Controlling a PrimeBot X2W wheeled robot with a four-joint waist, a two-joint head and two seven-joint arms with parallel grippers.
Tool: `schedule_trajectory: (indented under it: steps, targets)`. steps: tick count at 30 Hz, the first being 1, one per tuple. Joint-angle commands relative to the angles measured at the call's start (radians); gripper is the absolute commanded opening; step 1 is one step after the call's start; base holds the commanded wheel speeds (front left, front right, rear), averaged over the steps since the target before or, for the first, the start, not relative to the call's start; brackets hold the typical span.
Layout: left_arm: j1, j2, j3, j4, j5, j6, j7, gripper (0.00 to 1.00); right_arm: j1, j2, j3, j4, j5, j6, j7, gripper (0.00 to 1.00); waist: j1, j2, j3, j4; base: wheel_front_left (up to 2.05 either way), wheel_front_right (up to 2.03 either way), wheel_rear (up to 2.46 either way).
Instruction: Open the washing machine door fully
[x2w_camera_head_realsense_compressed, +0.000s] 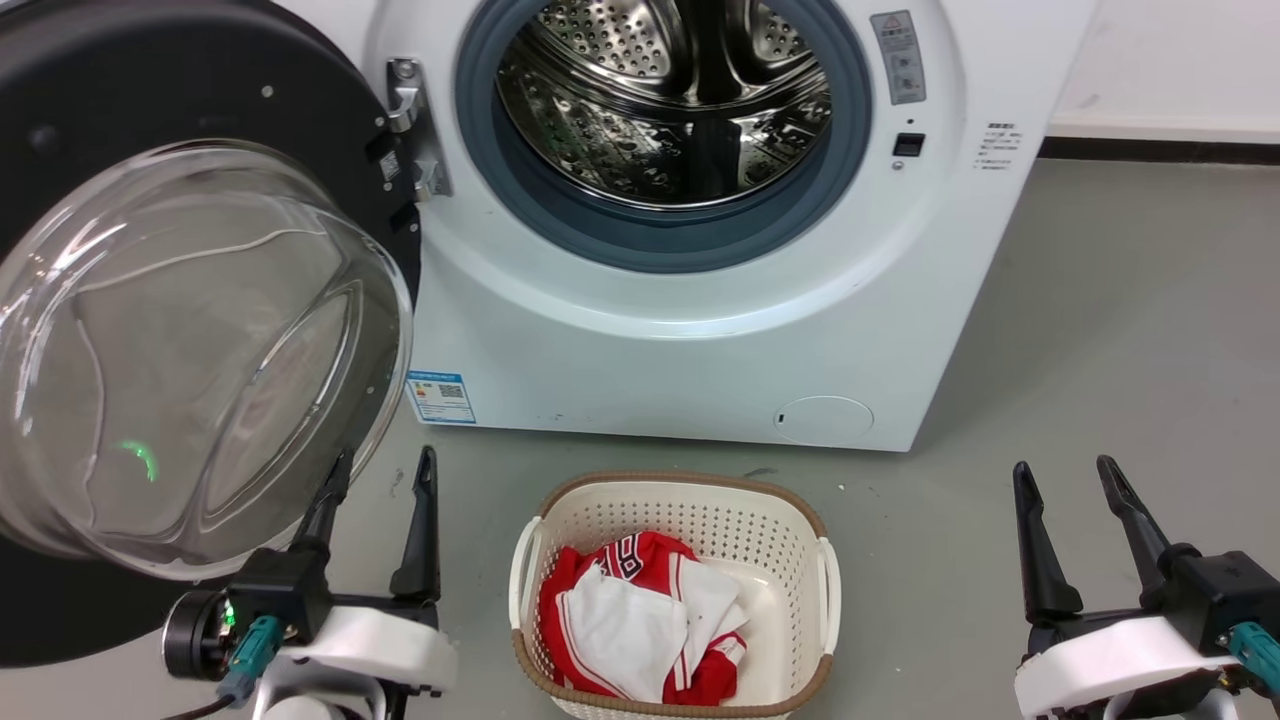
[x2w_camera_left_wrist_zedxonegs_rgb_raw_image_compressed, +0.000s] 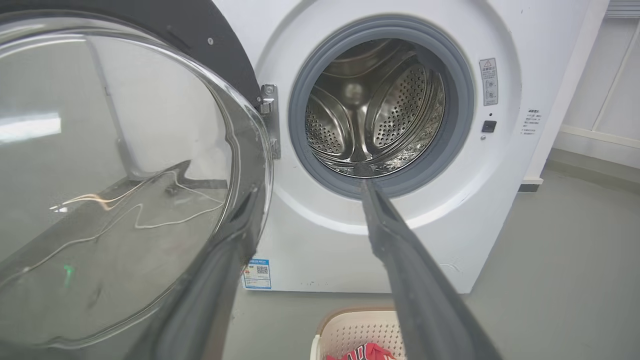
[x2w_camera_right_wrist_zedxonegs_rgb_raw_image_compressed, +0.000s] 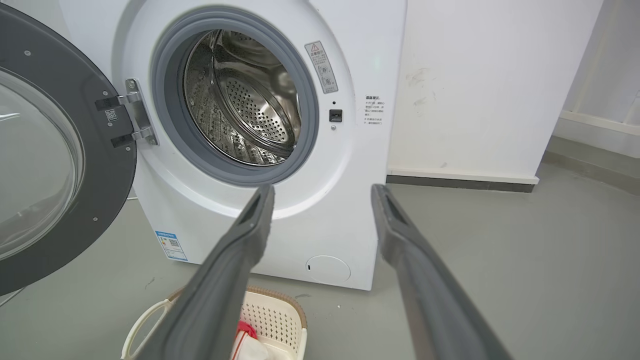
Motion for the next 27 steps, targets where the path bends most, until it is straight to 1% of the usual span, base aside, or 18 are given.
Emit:
schedule_trajectory:
  steps: [1,6,12,19,27]
  targets:
    - [-0.021,-0.005,-0.007,0.003,0.011,0.001,-0.005,1.00,-0.008,0.001,0.002,-0.007,-0.010,-0.001,-0.001,1.00,0.0000,0.0000,0.001,-0.014,0.00,0.00,0.00]
    - [-0.053,-0.008,-0.017,0.012,0.029,0.004,-0.007,1.00,-0.012,0.001,0.006,-0.017,-0.017,-0.001,0.003,1.00,0.0000,0.0000,0.008,-0.042,0.00,0.00,0.00]
    - [-0.049,-0.005,-0.009,0.003,0.038,0.008,-0.009,1.00,0.000,0.001,0.013,-0.005,-0.009,-0.001,0.002,1.00,0.0000,0.0000,0.015,-0.063,0.00,0.00,0.00]
    - [-0.032,-0.014,0.002,-0.001,0.043,0.013,-0.008,1.00,-0.006,0.001,0.020,0.010,-0.001,-0.001,-0.009,1.00,0.0000,0.0000,0.017,-0.072,0.00,0.00,0.00]
    - [-0.030,-0.020,0.012,0.003,0.047,0.006,-0.008,1.00,-0.020,0.001,0.023,0.020,0.001,-0.001,-0.016,1.00,0.0000,0.0000,0.020,-0.073,0.00,0.00,0.00]
